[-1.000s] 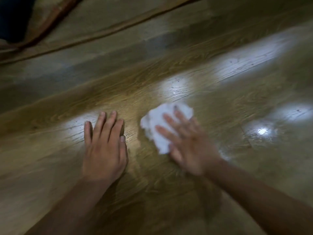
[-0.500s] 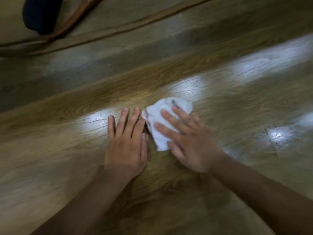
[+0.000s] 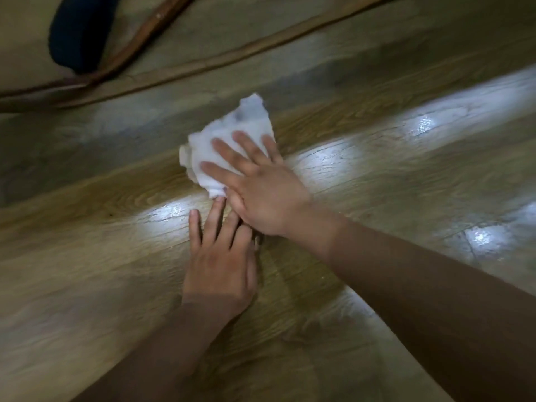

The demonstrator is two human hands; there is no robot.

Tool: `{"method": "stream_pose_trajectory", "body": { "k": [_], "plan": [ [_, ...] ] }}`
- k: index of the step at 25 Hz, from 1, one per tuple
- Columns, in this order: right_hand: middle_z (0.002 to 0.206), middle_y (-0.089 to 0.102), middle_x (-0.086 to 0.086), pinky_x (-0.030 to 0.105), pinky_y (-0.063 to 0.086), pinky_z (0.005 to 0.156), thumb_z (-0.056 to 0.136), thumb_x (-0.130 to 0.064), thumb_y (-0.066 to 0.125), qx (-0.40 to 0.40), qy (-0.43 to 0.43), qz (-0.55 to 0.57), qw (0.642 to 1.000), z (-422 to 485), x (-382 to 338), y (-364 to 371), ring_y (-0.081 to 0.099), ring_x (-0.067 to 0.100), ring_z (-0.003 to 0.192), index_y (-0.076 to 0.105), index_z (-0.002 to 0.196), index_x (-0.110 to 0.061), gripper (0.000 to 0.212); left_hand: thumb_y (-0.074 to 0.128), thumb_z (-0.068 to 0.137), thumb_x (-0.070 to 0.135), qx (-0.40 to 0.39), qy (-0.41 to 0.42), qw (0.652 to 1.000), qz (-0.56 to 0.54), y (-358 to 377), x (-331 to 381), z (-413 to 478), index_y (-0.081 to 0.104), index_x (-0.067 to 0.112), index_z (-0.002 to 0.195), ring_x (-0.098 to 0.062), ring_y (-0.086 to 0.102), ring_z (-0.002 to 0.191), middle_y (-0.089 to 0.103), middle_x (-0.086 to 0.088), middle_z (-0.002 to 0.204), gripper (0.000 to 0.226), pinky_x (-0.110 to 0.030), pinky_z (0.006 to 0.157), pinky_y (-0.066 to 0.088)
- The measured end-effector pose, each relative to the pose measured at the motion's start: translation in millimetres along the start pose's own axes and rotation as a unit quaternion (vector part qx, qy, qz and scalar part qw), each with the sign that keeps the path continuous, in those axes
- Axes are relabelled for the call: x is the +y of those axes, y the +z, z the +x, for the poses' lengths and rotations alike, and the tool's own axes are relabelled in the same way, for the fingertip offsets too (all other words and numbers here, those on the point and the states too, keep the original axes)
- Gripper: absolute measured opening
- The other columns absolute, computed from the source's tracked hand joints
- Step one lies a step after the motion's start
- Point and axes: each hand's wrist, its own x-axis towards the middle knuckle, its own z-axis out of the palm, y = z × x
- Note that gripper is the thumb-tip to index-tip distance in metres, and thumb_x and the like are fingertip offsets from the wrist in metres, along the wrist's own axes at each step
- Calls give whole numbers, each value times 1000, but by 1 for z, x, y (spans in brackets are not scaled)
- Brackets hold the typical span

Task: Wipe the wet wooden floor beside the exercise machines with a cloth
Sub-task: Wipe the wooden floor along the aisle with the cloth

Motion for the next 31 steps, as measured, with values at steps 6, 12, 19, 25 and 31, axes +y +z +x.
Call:
{"method": "stream_pose_trajectory", "body": {
  "k": [6, 12, 19, 25, 31],
  "plan": [
    [162, 25, 19, 63, 23, 117, 93, -43, 22, 71, 209, -32, 975, -104, 191, -16, 21, 44, 149, 28, 155, -20, 66, 35, 96, 24, 7, -7, 1000, 9, 3, -2, 0, 58, 8, 128, -33, 24, 147, 42, -4, 153, 43, -66, 115, 16],
    [167, 12, 13, 63, 9, 120, 92, -40, 15, 117, 323, 30, 939, -38, 118, -17, 7, 40, 153, 21, 158, -23, 68, 33, 94, 26, 5, 2, 1000, -8, 2, 1, 0, 60, 7, 127, -33, 26, 147, 45, -5, 151, 46, -65, 116, 15],
    [164, 24, 8, 57, 24, 119, 101, -41, 32, 26, 89, -8, 996, -217, 120, 16, 18, 34, 153, 21, 156, -36, 56, 53, 86, 17, 117, 20, 977, -179, -11, 53, 40, 62, 9, 114, -29, 45, 136, 62, -8, 130, 30, -65, 114, 20],
    [168, 3, 5, 52, 3, 123, 105, -45, 24, 56, 475, 99, 873, -176, 257, -34, 1, 34, 154, 17, 159, -32, 55, 37, 98, 26, -52, 177, 983, -13, 25, 174, 199, 36, 14, 146, -27, 11, 151, 25, -8, 161, 49, -59, 120, -2],
    [161, 29, 7, 52, 17, 122, 105, -40, 30, 50, 93, -19, 994, -252, 170, 17, 20, 36, 151, 38, 150, -25, 48, 34, 95, 29, -41, 176, 983, 22, 38, 180, 212, 33, 17, 149, -25, 5, 152, 20, -4, 163, 54, -57, 120, -3]
  ]
}}
